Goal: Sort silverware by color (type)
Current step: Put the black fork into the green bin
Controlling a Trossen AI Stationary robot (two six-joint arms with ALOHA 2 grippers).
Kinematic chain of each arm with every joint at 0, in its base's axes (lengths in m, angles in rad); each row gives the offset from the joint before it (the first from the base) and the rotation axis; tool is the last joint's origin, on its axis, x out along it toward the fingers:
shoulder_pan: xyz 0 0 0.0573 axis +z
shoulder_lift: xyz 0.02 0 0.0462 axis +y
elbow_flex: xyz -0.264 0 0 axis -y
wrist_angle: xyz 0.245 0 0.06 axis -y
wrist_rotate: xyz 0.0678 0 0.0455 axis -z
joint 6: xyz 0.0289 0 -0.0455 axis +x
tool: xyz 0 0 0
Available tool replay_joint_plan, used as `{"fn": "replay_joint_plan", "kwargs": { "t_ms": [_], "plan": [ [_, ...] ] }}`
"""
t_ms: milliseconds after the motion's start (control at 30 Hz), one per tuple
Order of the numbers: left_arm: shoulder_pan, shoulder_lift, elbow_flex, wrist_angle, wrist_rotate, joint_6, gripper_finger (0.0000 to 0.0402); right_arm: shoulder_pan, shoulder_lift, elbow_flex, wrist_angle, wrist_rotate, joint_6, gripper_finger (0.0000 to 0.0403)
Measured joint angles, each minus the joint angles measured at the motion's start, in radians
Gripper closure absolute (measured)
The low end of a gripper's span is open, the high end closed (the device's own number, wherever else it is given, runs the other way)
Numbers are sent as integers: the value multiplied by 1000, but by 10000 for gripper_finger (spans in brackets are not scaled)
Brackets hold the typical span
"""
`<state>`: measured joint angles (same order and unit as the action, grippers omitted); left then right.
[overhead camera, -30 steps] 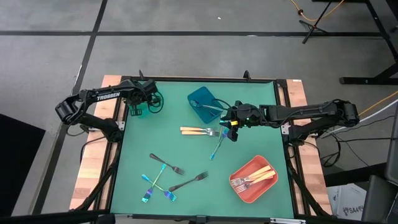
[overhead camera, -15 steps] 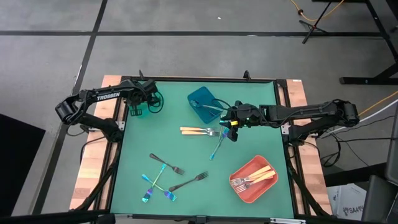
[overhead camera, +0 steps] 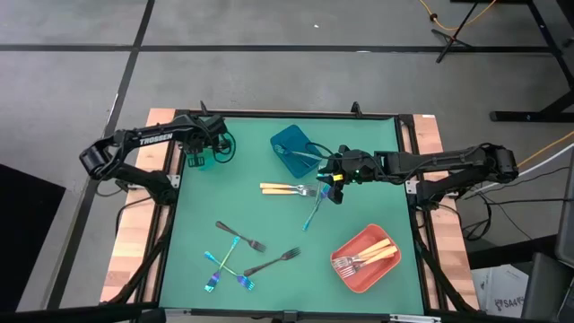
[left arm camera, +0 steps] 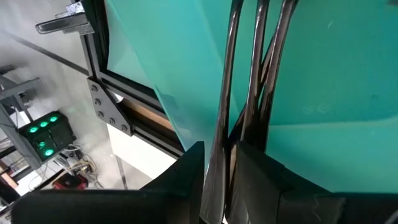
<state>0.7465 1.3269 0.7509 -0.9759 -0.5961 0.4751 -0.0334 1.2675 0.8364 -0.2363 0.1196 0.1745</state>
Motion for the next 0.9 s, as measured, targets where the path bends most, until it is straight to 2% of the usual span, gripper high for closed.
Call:
{"fn": "replay_joint_plan", "kwargs": {
  "t_ms": [133, 433, 700, 900],
  "plan": [
    [-16, -19, 12, -8, -4, -1, 320, 0, 0, 0, 0, 0, 0, 299],
    [-88, -47, 144, -38, 17, -110, 327, 0, 0, 0, 0, 0, 0, 299],
    [-214, -47, 243, -41, 136, -272, 327, 0, 0, 0, -1, 0, 0, 299],
    [-330, -47, 267, -26, 276, -454, 327, 0, 0, 0, -1, 0, 0, 299]
  ]
}}
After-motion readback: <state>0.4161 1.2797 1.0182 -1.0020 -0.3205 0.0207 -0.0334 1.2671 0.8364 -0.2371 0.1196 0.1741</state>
